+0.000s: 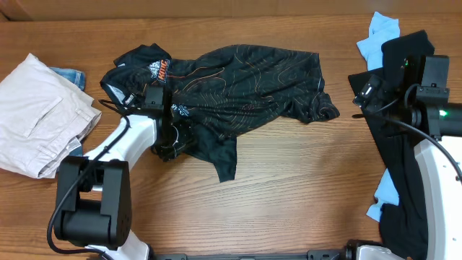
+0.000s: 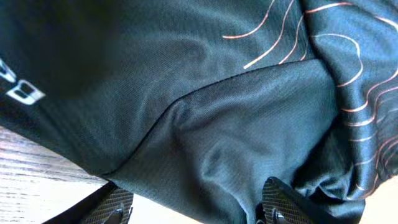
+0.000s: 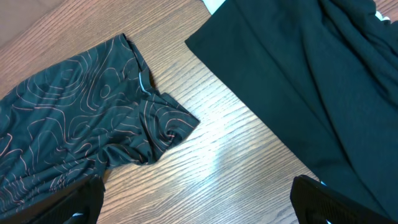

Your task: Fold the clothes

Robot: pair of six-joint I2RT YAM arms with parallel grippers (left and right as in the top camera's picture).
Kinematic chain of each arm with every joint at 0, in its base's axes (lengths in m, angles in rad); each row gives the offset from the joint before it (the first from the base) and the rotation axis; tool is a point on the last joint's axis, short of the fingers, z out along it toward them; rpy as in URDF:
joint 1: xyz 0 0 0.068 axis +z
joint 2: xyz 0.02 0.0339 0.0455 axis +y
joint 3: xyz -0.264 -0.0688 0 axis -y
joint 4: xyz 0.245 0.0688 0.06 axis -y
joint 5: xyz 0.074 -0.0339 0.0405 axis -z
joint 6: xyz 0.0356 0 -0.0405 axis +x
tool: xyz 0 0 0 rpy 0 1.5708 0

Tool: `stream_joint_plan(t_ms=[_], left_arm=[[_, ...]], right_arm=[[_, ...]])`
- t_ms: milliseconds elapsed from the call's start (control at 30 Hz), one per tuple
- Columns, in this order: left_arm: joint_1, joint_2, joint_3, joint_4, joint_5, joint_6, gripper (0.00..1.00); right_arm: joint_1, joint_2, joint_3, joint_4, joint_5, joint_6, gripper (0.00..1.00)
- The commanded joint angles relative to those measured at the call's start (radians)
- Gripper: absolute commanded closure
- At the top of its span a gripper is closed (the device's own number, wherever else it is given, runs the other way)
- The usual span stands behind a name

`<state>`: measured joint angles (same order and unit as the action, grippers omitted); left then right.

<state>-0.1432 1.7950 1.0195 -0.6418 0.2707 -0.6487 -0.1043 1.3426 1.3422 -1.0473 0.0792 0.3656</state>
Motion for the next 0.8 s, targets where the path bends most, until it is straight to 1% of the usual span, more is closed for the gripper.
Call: stream_joint_plan(t_ms=[0,133,167,200,233,367,400,467,533,600,700,767], left_arm=[[-0.019,0.032,-0.051,0.011,-0.076,-0.057,0.3],[-0.019,0.032,-0.051,0.011,-0.092,-0.065,0.31],[-0.019,0.032,-0.051,0.012,-0.106,-0.075,0.35],[-0.019,0.032,-0.051,0.014,-0.119,-0.083,0.42],[-0.019,0.032,-0.051,0.021,-0.132,-0.085,0.56],[-0.019,0.032,-0.051,0.022,-0.167,-0.085,0.94],[-0.019,0.032,-0.051,0.02,-0.168,-0.085,0.96],[-0.018,0.03,-0.05,0.006,-0.166,-0.084,0.96],[-0.003,0.015,-0.04,-0.049,-0.167,-0.077,0.96],[0.022,-0.014,-0.032,-0.095,-0.173,-0.044,0.96],[0.084,-0.089,-0.027,-0.163,-0.204,-0.003,0.96],[0.148,-0.158,-0.027,-0.206,-0.23,0.018,0.96]], right_arm=[[-0.003,-0.013,0.025,0.001,0.009,-0.004,0.0],[-0.003,-0.013,0.025,0.001,0.009,-0.003,0.0],[-0.003,-0.013,0.025,0.0,0.009,-0.003,0.0],[-0.003,-0.013,0.025,0.001,0.009,-0.003,0.0],[-0.003,-0.013,0.025,0.0,0.009,-0.004,0.0],[-0.003,-0.013,0.025,0.0,0.009,-0.004,0.0],[-0.003,-0.013,0.025,0.0,0.009,-0.004,0.0],[-0.003,-0.012,0.025,0.001,0.009,-0.004,0.0],[-0.003,-0.008,0.025,0.002,0.009,-0.004,0.0],[-0.003,-0.003,0.022,0.005,0.008,-0.004,0.0],[-0.003,0.016,0.005,0.016,-0.021,-0.004,0.0],[-0.003,0.04,0.003,0.009,-0.042,-0.003,0.0]])
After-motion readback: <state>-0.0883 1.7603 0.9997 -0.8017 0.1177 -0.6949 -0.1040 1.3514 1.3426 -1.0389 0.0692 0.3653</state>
